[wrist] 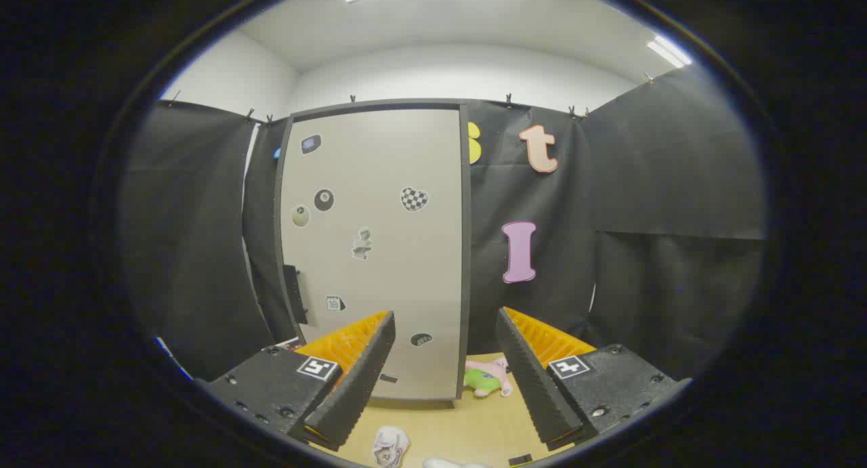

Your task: Open the shoe cabinet door, grab the shoes and put them into the shoe cabinet, then close the shoe cabinet door.

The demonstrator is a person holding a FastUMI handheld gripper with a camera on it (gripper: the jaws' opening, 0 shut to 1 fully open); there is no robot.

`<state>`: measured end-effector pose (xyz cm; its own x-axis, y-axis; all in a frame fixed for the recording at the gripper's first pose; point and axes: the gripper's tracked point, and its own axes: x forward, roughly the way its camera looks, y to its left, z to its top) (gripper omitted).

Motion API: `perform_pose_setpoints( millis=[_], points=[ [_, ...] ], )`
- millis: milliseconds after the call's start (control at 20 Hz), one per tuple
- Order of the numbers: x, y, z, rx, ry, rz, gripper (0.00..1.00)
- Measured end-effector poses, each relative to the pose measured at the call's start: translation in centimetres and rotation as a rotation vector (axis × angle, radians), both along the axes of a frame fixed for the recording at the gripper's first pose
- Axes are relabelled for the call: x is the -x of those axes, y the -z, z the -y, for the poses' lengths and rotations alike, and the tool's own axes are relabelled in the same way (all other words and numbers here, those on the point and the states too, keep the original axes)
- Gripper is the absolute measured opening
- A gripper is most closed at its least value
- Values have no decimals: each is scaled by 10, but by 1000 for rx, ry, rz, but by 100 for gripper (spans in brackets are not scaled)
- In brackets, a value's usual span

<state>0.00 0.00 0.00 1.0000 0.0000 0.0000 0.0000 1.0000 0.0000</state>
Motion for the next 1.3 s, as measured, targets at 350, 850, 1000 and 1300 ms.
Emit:
perform_pose_setpoints(
  millis=[350,850,1000,1300],
  points=[
    [-3,7,-7,-7,-15,-22,98],
    [-4,5,-9,9,-7,-12,98],
    [-6,6,-10,9,-5,-18,98],
    [-16,11,-17,12,-6,-26,98]
  ],
)
